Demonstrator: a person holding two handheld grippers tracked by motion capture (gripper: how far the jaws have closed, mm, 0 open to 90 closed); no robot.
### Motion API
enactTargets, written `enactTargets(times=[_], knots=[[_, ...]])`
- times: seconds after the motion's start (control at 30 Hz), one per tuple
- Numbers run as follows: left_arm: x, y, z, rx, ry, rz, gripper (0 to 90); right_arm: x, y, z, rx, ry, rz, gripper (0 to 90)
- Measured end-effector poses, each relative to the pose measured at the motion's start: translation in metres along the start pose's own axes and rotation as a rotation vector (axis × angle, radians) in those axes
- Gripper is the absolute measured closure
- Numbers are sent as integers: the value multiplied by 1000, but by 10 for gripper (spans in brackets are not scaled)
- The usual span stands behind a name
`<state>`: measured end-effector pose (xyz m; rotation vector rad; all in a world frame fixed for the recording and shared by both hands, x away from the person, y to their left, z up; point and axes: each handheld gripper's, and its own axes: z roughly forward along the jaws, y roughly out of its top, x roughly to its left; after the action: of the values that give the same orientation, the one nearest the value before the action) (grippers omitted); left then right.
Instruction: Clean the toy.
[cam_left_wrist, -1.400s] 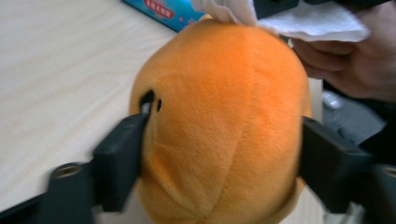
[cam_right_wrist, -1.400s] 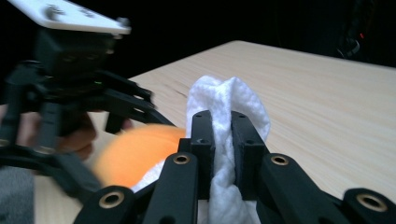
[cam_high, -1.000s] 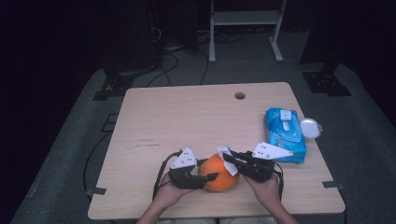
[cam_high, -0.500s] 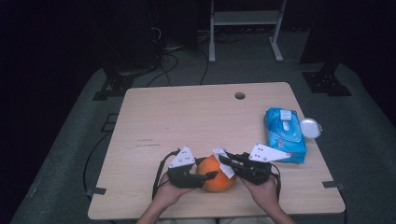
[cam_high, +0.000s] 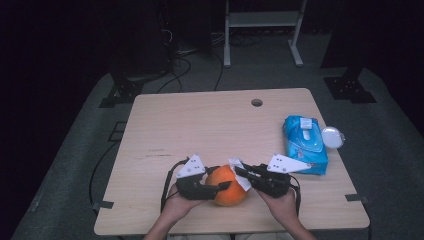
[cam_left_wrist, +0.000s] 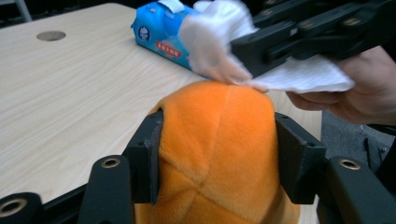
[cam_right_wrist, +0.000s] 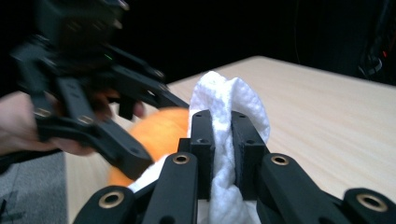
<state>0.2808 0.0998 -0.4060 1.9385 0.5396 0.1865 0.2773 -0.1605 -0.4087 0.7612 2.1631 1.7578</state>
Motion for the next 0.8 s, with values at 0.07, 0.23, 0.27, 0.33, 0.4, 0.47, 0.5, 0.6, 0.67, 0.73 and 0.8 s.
enactTargets(times=[0.07,0.23,0.27,0.33,0.4,0.47,0.5,0.6,0.67,0.73,0.8], knots=[[2,-2,3,3,-12,-12,364,-6,-10,4,22,-3,25,803],[13,-6,4,-10,-59,-68,148,-10,-14,4,45,-27,14,803],[15,-8,4,-6,-66,-77,104,-10,-15,4,47,-37,9,803],[16,-10,5,-4,-79,-85,86,-12,-16,3,44,-43,15,803],[19,-16,10,21,-93,-88,80,-19,-18,2,46,-63,40,803],[18,-16,10,18,-90,-81,139,-20,-18,1,47,-66,44,803],[17,-15,8,19,-78,-61,197,-19,-17,0,44,-70,40,803],[12,-10,3,15,-53,-28,350,-14,-10,-3,9,-57,46,803],[8,-7,3,24,-33,-8,379,-8,-3,-5,-21,-36,37,803],[5,-5,6,36,-26,5,395,-1,3,-5,-43,2,15,803],[3,-5,4,26,-26,7,417,5,4,-3,-29,-7,-30,803]])
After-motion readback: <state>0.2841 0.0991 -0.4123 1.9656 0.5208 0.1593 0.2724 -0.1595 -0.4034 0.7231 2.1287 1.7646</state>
